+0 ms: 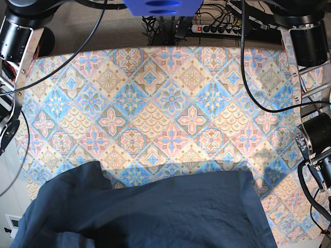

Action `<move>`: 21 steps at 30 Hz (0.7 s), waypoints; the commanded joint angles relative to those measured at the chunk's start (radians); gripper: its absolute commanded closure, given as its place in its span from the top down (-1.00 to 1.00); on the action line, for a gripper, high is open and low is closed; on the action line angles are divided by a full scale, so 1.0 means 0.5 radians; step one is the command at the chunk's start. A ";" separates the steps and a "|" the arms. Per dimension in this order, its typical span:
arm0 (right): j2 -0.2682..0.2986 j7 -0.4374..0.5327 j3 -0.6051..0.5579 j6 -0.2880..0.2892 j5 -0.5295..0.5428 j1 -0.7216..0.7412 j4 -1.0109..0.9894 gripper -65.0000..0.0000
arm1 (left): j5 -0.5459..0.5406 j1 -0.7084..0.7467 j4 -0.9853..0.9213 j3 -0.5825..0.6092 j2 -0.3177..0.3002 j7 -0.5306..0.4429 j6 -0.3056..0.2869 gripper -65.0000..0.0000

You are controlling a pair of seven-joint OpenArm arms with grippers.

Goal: Layout the t-shirt on the table in an organized manner, then fold the t-shirt properly
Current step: 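Lift the shirt high with both grippers and shake it out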

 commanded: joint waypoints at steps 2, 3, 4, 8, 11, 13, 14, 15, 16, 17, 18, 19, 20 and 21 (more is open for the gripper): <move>0.011 0.071 -0.123 0.005 -0.042 0.082 -0.020 -0.98 | -0.011 -0.079 -0.053 -0.004 -0.009 -0.075 0.016 -1.00; 0.005 0.074 -0.160 0.005 -0.094 0.082 -0.060 -0.98 | -0.011 -0.079 -0.081 -0.004 -0.006 -0.081 0.016 -1.00; -0.002 0.095 -0.166 0.005 -0.146 0.082 -0.109 -0.98 | -0.011 -0.079 -0.106 -0.001 -0.002 -0.106 0.016 -1.00; -0.008 0.301 -0.166 0.005 -0.334 0.082 -0.284 -0.98 | 0.072 -0.079 -0.152 0.048 -0.002 -0.195 0.019 -1.00; -0.026 0.448 -0.163 0.005 -0.300 0.082 -0.315 -0.98 | 0.093 -0.079 -0.155 0.085 -0.002 -0.213 0.019 -1.00; -0.026 0.451 -0.110 0.005 -0.245 0.082 -0.312 -0.98 | 0.069 -0.079 -0.152 0.082 -0.002 -0.210 0.016 -1.00; -0.026 0.445 -0.061 0.005 -0.208 0.082 -0.309 -0.98 | 0.054 -0.079 -0.152 0.076 -0.006 -0.210 0.016 -1.00; -0.026 0.408 -0.028 0.005 -0.177 0.082 -0.309 -0.98 | 0.038 -0.079 -0.149 0.073 -0.009 -0.210 0.016 -1.00; -0.023 0.344 0.003 0.005 -0.140 0.082 -0.309 -0.98 | 0.020 -0.079 -0.142 0.073 -0.015 -0.195 0.012 -1.00; -0.017 0.243 0.052 0.005 -0.082 0.082 -0.296 -0.98 | -0.017 -0.079 -0.136 0.073 -0.021 -0.124 0.000 -1.00; -0.017 0.163 0.095 0.005 -0.021 0.082 -0.263 -0.98 | -0.057 -0.079 -0.127 0.070 -0.055 -0.054 0.000 -1.00; -0.017 0.055 0.126 0.005 0.047 0.082 -0.207 -0.98 | -0.109 -0.079 -0.078 0.067 -0.101 -0.002 0.000 -1.00; -0.014 -0.055 0.138 0.005 0.099 0.082 -0.122 -0.98 | -0.177 -0.079 -0.004 0.054 -0.141 0.051 0.000 -1.00; -0.008 -0.126 0.138 0.005 0.139 0.082 -0.054 -0.98 | -0.232 -0.079 0.060 0.036 -0.174 0.090 0.000 -1.00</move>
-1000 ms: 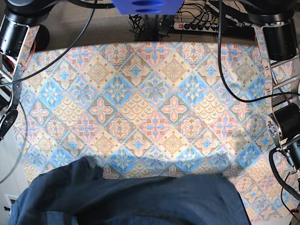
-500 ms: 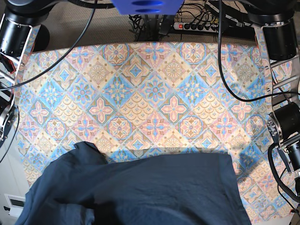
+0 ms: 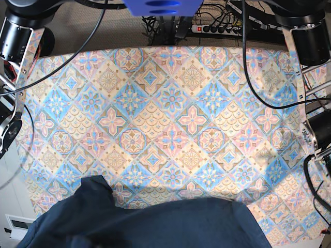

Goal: Layout the t-shirt on the table in an organized manner, then fold the t-shirt properly
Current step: 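Lift the shirt high with both grippers and shake it out, then lower the shirt onto the table, left gripper dragging its edge outward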

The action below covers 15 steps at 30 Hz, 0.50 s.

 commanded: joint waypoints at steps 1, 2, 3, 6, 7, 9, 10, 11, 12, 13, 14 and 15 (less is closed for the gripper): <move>0.051 0.077 0.005 0.013 0.131 0.108 0.124 -0.98 | -0.093 -0.117 0.128 -0.042 -0.070 -0.048 -0.017 -1.00; 0.100 0.028 0.005 0.013 0.174 0.108 0.189 -0.98 | -0.130 -0.069 0.217 -0.051 -0.107 0.004 -0.017 -1.00; 0.146 -0.003 0.002 0.013 0.248 0.086 0.265 -0.98 | -0.161 0.011 0.321 -0.048 -0.150 0.059 -0.017 -1.00; 0.266 -0.067 0.014 0.013 0.497 -0.255 0.471 -0.98 | -0.302 0.324 0.662 -0.066 -0.291 0.191 -0.017 -1.00; 0.321 -0.086 0.014 0.013 0.583 -0.359 0.532 -0.98 | -0.354 0.474 0.781 -0.115 -0.340 0.222 -0.017 -1.00; 0.389 -0.123 0.014 0.013 0.693 -0.504 0.637 -0.98 | -0.419 0.738 0.944 -0.235 -0.398 0.259 -0.017 -1.00; 0.435 -0.144 0.017 0.013 0.754 -0.602 0.689 -0.98 | -0.449 0.889 1.033 -0.321 -0.417 0.274 -0.020 -1.00; 0.456 -0.162 0.017 0.013 0.804 -0.700 0.741 -0.98 | -0.483 1.036 1.100 -0.404 -0.426 0.289 -0.020 -1.00; 0.478 -0.178 0.032 0.013 0.865 -0.832 0.799 -0.98 | -0.523 1.202 1.174 -0.496 -0.432 0.302 -0.020 -1.00; 0.484 -0.181 0.091 0.013 0.905 -0.967 0.858 -0.98 | -0.560 1.349 1.226 -0.591 -0.432 0.311 -0.020 -1.00; 0.484 -0.184 0.155 0.013 0.917 -1.093 0.916 -0.98 | -0.587 1.481 1.272 -0.677 -0.423 0.314 -0.020 -1.00; 0.484 -0.187 0.238 0.013 0.917 -1.246 1.008 -0.98 | -0.621 1.653 1.327 -0.778 -0.420 0.314 -0.020 -1.00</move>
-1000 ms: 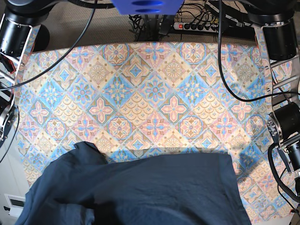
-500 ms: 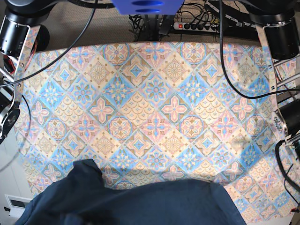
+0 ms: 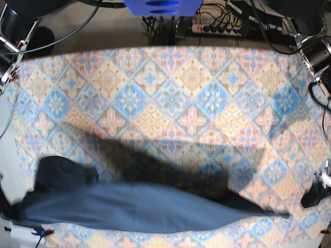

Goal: Layout the t-shirt on the table in an organized manner, then fold the t-shirt properly
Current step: 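Lower the shirt onto the table, left gripper dragging its edge outward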

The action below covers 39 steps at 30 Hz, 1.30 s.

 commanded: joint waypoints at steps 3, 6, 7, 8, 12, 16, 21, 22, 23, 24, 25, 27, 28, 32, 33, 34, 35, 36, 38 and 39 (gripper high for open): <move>0.057 0.034 0.237 0.012 0.024 -0.335 0.275 -0.98 | -0.091 0.425 0.165 -0.275 0.017 -0.039 -0.001 -1.00; 0.057 0.034 0.394 0.012 0.024 -0.596 0.401 -0.98 | -0.165 0.714 0.220 -0.453 0.112 -0.029 -0.001 -1.00; 0.057 0.034 0.434 0.012 0.027 -0.669 0.435 -0.98 | -0.189 0.794 0.229 -0.460 0.130 -0.032 -0.001 -1.00; 0.057 0.034 0.474 0.012 0.027 -0.740 0.472 -0.98 | -0.205 0.864 0.238 -0.463 0.143 -0.036 -0.001 -1.00; 0.054 0.034 0.523 0.012 0.027 -0.967 0.582 -0.98 | -0.211 1.082 0.241 -0.478 0.155 -0.045 -0.001 -1.00; 0.051 0.043 0.526 0.012 0.027 -1.127 0.595 -0.98 | -0.199 1.174 0.241 -0.463 0.241 -0.045 -0.001 -1.00; -0.011 0.050 0.535 0.012 0.021 -1.145 0.585 -0.98 | -0.091 1.165 0.241 -0.214 0.413 -0.045 -0.001 -1.00; -0.026 0.050 0.547 0.012 0.021 -1.145 0.582 -0.98 | -0.067 1.140 0.241 -0.116 0.456 -0.045 -0.001 -1.00; -0.032 0.050 0.560 0.012 0.018 -1.145 0.579 -0.98 | -0.024 1.116 0.241 -0.021 0.502 -0.045 -0.001 -1.00; -0.032 0.050 0.560 0.012 0.012 -1.145 0.573 -0.98 | 0.044 1.097 0.241 0.087 0.554 -0.045 -0.001 -1.00; -0.032 0.050 0.566 0.012 -0.006 -1.145 0.573 -0.98 | 0.120 1.082 0.241 0.182 0.609 -0.045 -0.001 -1.00; -0.051 0.050 0.569 0.012 -0.058 -1.145 0.579 -0.98 | 0.298 1.073 0.235 0.329 0.750 -0.045 -0.001 -1.00; -0.066 0.050 0.572 0.012 -0.086 -1.145 0.579 -0.98 | 0.369 1.070 0.235 0.384 0.821 -0.045 -0.001 -0.95; -0.081 0.050 0.572 0.012 -0.184 -1.145 0.579 -0.98 | 0.593 1.055 0.232 0.602 1.042 -0.054 -0.001 -0.44; -0.085 0.050 0.572 0.012 -0.190 -1.145 0.579 -0.98 | 0.624 1.051 0.220 0.627 1.088 -0.075 -0.001 -0.30; -0.085 0.050 0.572 0.012 -0.190 -1.145 0.579 -0.98 | 0.651 1.045 0.174 0.654 1.122 -0.106 -0.001 -0.11; -0.085 0.050 0.572 0.012 -0.190 -1.145 0.579 -0.98 | 0.676 1.039 0.113 0.667 1.143 -0.137 -0.001 0.07; -0.085 0.050 0.572 0.012 -0.190 -1.145 0.579 -0.98 | 0.688 1.012 0.048 0.673 1.152 -0.180 -0.001 0.21; -0.085 0.050 0.572 0.012 -0.193 -1.145 0.576 -0.98 | 0.682 0.953 -0.084 0.710 1.174 -0.247 -0.001 0.40; -0.085 0.050 0.572 0.012 -0.193 -1.145 0.576 -0.98 | 0.679 0.932 -0.136 0.725 1.186 -0.269 -0.001 0.43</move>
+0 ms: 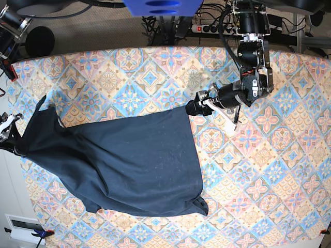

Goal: Layout the t-shirt on the table in an organized manner, then fold the t-shirt properly
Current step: 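Lower the shirt onto the table, left gripper dragging its edge outward, then stretch the shirt flat between both grippers across the table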

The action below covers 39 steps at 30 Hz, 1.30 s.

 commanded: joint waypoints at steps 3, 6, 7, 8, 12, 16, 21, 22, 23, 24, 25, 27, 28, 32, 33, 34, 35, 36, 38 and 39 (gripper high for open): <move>0.062 0.058 0.064 0.005 0.032 0.033 0.024 -0.98 | -0.050 -0.095 -0.092 0.063 0.059 -0.041 -0.015 0.41; 0.062 0.058 0.089 0.005 0.032 0.033 0.024 -0.98 | -0.047 -0.123 -0.159 0.118 0.074 -0.112 -0.015 0.36; 0.062 0.058 0.092 0.005 0.032 0.033 0.024 -0.98 | -0.047 -0.129 -0.193 0.149 0.074 -0.155 -0.015 0.35; 0.062 0.058 0.092 0.005 0.032 0.033 0.024 -0.98 | -0.047 -0.142 -0.230 0.177 0.074 -0.195 -0.015 0.34; 0.062 0.058 0.092 0.005 0.032 0.033 0.024 -0.98 | -0.047 -0.237 -0.451 0.364 0.077 -0.299 -0.006 0.32; 0.062 0.058 0.125 0.005 0.029 0.033 0.021 -0.98 | -0.050 -0.252 -0.577 0.533 0.074 -0.468 0.000 0.15; 0.062 0.058 0.129 0.005 0.029 0.033 0.021 -0.98 | -0.050 -0.286 -0.715 0.628 0.071 -0.618 0.000 -0.62; 0.062 0.058 0.129 0.005 0.029 0.033 0.021 -0.98 | -0.050 -0.286 -0.727 0.637 0.068 -0.668 0.000 -0.88; 0.062 0.058 0.129 0.005 0.029 0.033 0.021 -0.98 | -0.047 -0.286 -0.727 0.631 0.065 -0.692 0.003 -1.00; 0.062 0.058 0.129 0.005 0.029 0.033 0.021 -0.98 | -0.050 -0.286 -0.727 0.621 0.062 -0.704 0.006 -1.00; 0.062 0.058 0.129 0.005 0.029 0.033 0.021 -0.98 | -0.056 -0.286 -0.721 0.609 0.050 -0.710 0.006 -1.00; 0.062 0.058 0.129 0.005 0.026 0.033 0.018 -0.98 | -0.072 -0.286 -0.675 0.542 -0.012 -0.701 0.006 -1.00; 0.062 0.058 0.129 0.005 0.026 0.033 0.018 -0.98 | -0.078 -0.273 -0.610 0.511 -0.036 -0.701 0.006 -1.00; 0.059 0.058 0.122 0.005 0.026 0.027 0.018 -0.98 | -0.176 -0.138 -0.343 0.391 -0.227 -0.698 0.006 -1.00; 0.056 0.049 0.119 0.005 0.026 0.018 0.018 -0.98 | -0.213 -0.102 -0.297 0.361 -0.297 -0.698 0.006 -1.00; 0.047 0.046 0.116 0.005 0.026 0.011 0.018 -0.98 | -0.241 -0.065 -0.264 0.321 -0.362 -0.698 0.003 -1.00; 0.019 0.046 0.113 0.005 0.026 -0.022 0.018 -0.98 | -0.268 -0.037 -0.236 0.284 -0.414 -0.698 0.003 -1.00; -0.021 0.046 0.113 0.005 0.026 -0.056 0.018 -0.98 | -0.299 0.003 -0.196 0.238 -0.460 -0.698 0.003 -1.00; -0.058 0.043 0.113 0.005 0.026 -0.127 0.018 -0.98 | -0.351 0.079 -0.095 0.152 -0.558 -0.698 0.000 -1.00; -0.064 0.043 0.110 0.005 0.026 -0.188 0.018 -0.98 | -0.373 0.125 -0.040 0.109 -0.601 -0.698 0.000 -1.00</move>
